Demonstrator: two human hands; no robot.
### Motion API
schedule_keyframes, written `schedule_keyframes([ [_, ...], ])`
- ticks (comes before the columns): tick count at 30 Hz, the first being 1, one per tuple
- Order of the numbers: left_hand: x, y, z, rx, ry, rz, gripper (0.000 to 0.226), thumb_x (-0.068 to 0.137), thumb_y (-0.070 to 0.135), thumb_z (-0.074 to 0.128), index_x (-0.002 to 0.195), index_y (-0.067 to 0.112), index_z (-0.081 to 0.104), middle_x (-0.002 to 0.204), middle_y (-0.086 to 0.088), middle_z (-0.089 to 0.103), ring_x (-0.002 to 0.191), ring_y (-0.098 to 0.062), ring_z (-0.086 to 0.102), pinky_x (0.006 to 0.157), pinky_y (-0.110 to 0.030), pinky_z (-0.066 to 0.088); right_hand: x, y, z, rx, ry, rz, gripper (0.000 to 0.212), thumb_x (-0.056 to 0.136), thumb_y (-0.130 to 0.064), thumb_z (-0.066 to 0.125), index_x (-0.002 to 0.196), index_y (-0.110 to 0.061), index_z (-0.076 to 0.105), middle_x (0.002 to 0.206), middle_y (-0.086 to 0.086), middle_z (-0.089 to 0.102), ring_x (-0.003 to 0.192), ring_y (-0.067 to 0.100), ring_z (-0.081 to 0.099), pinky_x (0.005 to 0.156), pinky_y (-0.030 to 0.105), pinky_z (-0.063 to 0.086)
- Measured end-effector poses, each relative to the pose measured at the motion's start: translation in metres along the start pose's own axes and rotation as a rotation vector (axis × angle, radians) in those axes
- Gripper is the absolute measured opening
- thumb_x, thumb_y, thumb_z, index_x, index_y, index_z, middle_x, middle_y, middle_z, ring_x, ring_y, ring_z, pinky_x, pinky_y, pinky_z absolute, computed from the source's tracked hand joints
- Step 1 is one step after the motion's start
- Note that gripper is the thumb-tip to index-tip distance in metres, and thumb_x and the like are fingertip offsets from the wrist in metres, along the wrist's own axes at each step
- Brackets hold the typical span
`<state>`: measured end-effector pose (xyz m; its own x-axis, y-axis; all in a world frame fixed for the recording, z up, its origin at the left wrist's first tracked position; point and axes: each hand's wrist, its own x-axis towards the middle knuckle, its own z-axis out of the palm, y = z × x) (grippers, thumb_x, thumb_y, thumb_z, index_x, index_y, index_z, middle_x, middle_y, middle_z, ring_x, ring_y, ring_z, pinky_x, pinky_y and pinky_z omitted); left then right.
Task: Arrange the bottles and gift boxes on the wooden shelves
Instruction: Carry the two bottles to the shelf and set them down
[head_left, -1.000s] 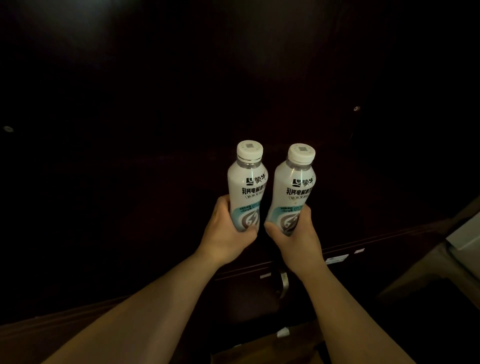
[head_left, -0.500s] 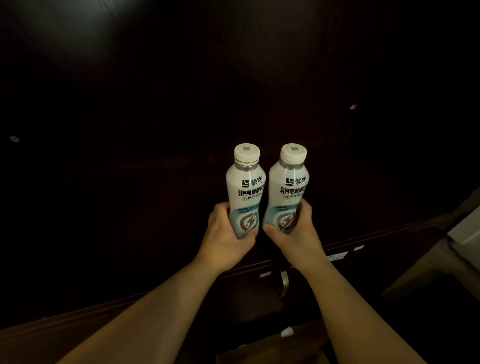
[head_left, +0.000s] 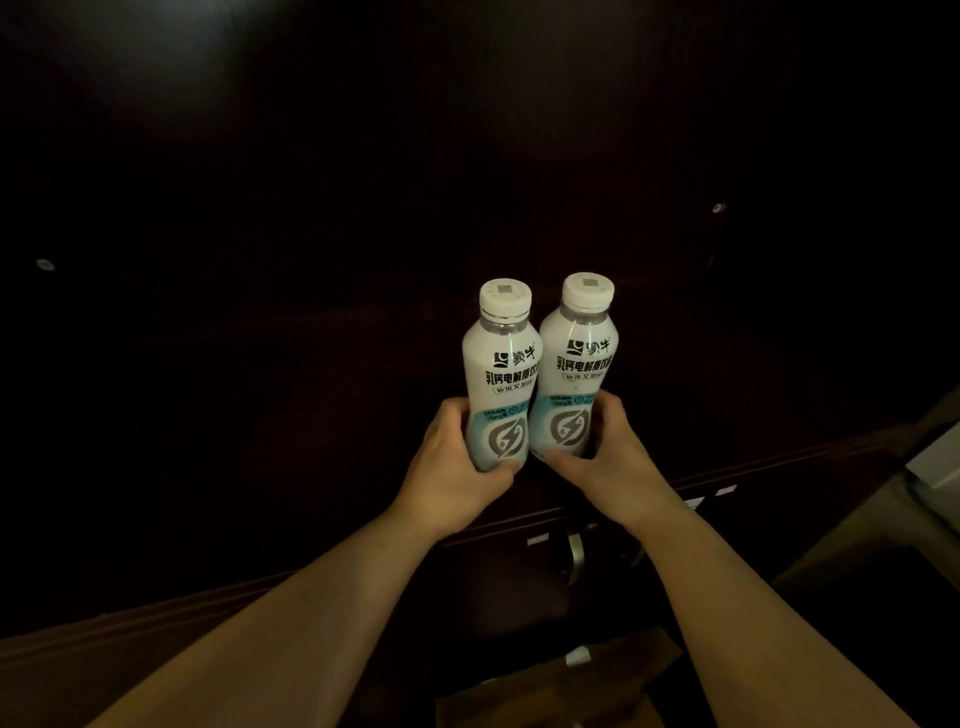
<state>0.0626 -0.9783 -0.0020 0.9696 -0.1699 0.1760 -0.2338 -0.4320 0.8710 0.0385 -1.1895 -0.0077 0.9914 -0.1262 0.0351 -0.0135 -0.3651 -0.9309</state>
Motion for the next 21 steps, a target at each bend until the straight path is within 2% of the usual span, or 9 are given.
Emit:
schedule_keyframes([
  [3,0.001,0.000,0.000,-0.002,0.005,0.011,0.066,0.069,0.035,0.084,0.118,0.038,0.040,0.118,0.008,0.060,0.102,-0.001,0.062,0.080,-0.022,0.053,0.002,0.000,0.001,0.014,0.032,-0.007,0.075,0.075,-0.030,0.090,0.130,-0.045,0.041,0.106,-0.024,0.070,0.098,-0.018,0.062,0.070,0.000,0.046],
  [5,0.000,0.000,0.000,-0.002,0.005,0.019,0.066,0.069,0.035,0.085,0.117,0.037,0.041,0.118,0.008,0.061,0.101,-0.002,0.062,0.079,-0.020,0.053,0.002,0.000,0.000,0.022,0.029,-0.017,0.074,0.075,-0.024,0.090,0.131,-0.038,0.043,0.103,-0.022,0.071,0.096,-0.015,0.064,0.069,0.002,0.047],
  [7,-0.002,0.000,-0.001,-0.010,-0.007,0.019,0.067,0.068,0.036,0.086,0.117,0.038,0.041,0.118,0.009,0.061,0.101,0.001,0.062,0.078,-0.015,0.052,0.001,0.000,-0.003,0.017,0.013,-0.024,0.072,0.077,-0.021,0.089,0.130,-0.038,0.043,0.101,-0.024,0.072,0.096,-0.013,0.065,0.070,0.003,0.048],
  [9,-0.006,0.001,-0.003,-0.022,-0.023,0.018,0.068,0.067,0.039,0.086,0.116,0.041,0.040,0.118,0.012,0.060,0.100,0.006,0.060,0.074,-0.008,0.048,-0.002,-0.002,-0.005,0.002,-0.010,-0.030,0.071,0.078,-0.022,0.088,0.129,-0.040,0.042,0.103,-0.034,0.069,0.098,-0.015,0.064,0.071,0.002,0.048],
  [11,-0.010,0.003,-0.004,-0.026,-0.033,0.015,0.069,0.066,0.041,0.085,0.117,0.041,0.040,0.119,0.013,0.059,0.101,0.007,0.060,0.073,-0.007,0.048,-0.006,-0.001,-0.008,-0.017,-0.028,-0.032,0.071,0.078,-0.023,0.087,0.129,-0.041,0.041,0.105,-0.042,0.065,0.100,-0.016,0.062,0.073,0.001,0.047],
  [15,-0.018,0.004,-0.003,-0.015,-0.033,0.013,0.071,0.065,0.041,0.086,0.119,0.040,0.040,0.120,0.013,0.058,0.101,0.006,0.060,0.071,-0.005,0.047,-0.012,0.002,-0.012,-0.042,-0.045,-0.017,0.072,0.080,-0.022,0.085,0.135,-0.040,0.042,0.106,-0.037,0.068,0.102,-0.018,0.060,0.074,0.000,0.046],
  [21,-0.019,0.004,-0.002,-0.010,-0.049,0.009,0.073,0.066,0.042,0.087,0.120,0.041,0.039,0.123,0.012,0.059,0.103,0.005,0.060,0.074,-0.008,0.048,-0.019,0.006,-0.012,-0.057,-0.034,-0.024,0.072,0.080,-0.020,0.084,0.134,-0.042,0.041,0.108,-0.044,0.063,0.103,-0.018,0.060,0.076,0.001,0.046],
])
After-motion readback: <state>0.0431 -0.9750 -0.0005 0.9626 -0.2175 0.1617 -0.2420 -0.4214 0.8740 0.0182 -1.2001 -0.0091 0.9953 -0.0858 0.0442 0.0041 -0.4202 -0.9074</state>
